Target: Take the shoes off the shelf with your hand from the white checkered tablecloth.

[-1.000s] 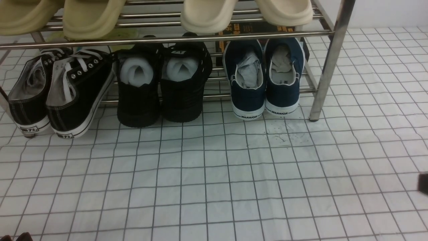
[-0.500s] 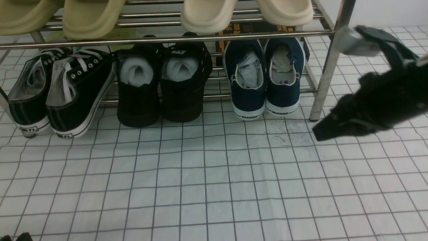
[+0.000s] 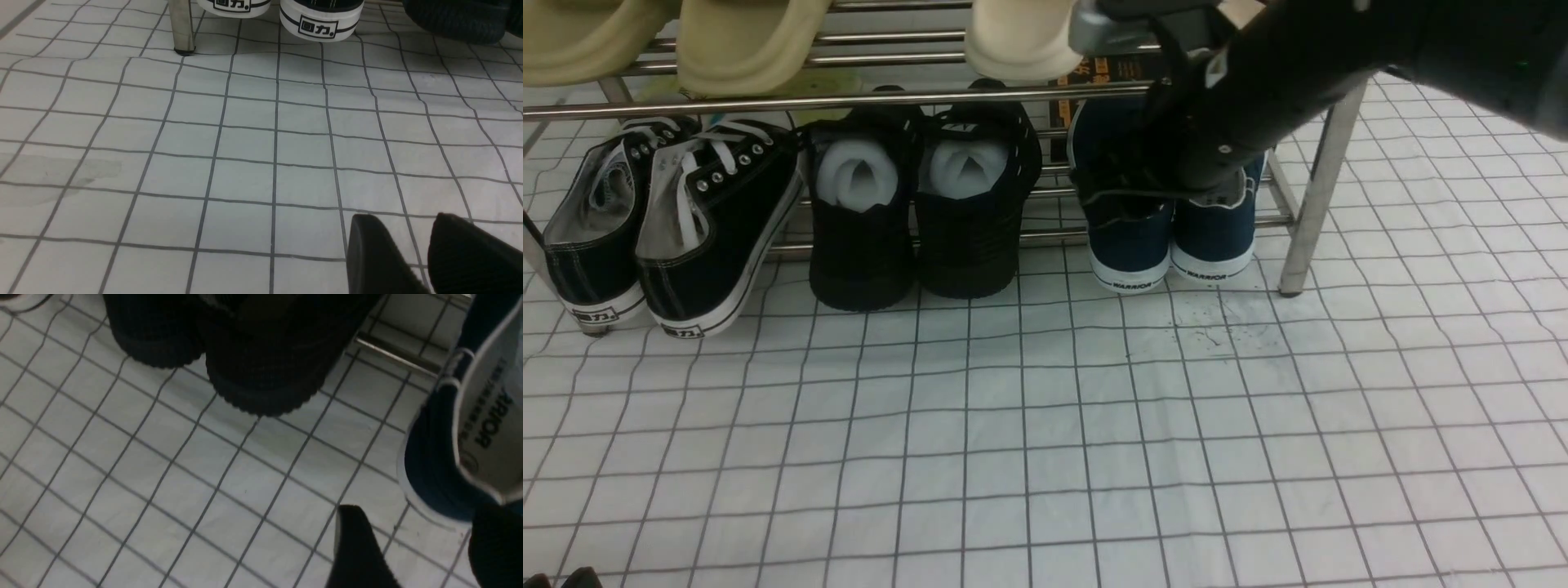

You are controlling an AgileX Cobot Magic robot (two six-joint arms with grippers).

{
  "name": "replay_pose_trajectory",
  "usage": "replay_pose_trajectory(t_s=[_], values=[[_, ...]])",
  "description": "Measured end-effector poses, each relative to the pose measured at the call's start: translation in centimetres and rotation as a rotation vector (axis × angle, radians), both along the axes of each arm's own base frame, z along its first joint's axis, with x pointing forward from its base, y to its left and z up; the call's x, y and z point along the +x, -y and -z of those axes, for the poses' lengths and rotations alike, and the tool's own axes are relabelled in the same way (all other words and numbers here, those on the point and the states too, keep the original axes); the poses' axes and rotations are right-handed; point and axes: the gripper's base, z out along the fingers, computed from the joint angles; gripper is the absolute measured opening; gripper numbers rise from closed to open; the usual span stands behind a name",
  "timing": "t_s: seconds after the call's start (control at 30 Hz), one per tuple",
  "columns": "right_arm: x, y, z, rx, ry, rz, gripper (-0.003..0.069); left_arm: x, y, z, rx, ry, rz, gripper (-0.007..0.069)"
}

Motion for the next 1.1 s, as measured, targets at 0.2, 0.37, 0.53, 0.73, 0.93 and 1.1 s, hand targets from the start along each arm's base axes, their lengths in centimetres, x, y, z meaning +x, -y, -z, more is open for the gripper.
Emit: replay_pose_trajectory(t_s=[0.2, 0.37, 0.53, 0.73, 0.93, 1.1], values=[[2.9, -1.3, 2.5, -0.032, 0.009, 0.035, 0.0402, 0.0, 0.0, 0.0, 0.001, 0.0, 0.0, 0.0239], [4.0, -1.7, 4.4, -0.064, 0.013, 0.049, 0.0402, 0.0, 0.0, 0.0, 0.001, 0.0, 0.0, 0.0239], [4.8, -2.0, 5.9, -0.081, 0.024, 0.05, 0.035, 0.0, 0.0, 0.0, 0.011, 0.0, -0.001, 0.0239], [4.8, -1.8, 5.7, -0.094, 0.032, 0.048, 0.0052, 0.0, -0.2, 0.0, 0.059, -0.001, -0.005, 0.0239], [2.3, -1.5, 3.0, -0.111, -0.071, 0.01, 0.0039, 0.0, -0.3, 0.0, 0.079, -0.002, -0.007, 0.0239], [-2.0, -0.6, -2.1, -0.078, -0.157, -0.055, 0.0039, 0.0, -0.3, 0.0, 0.081, -0.003, -0.007, 0.0239]])
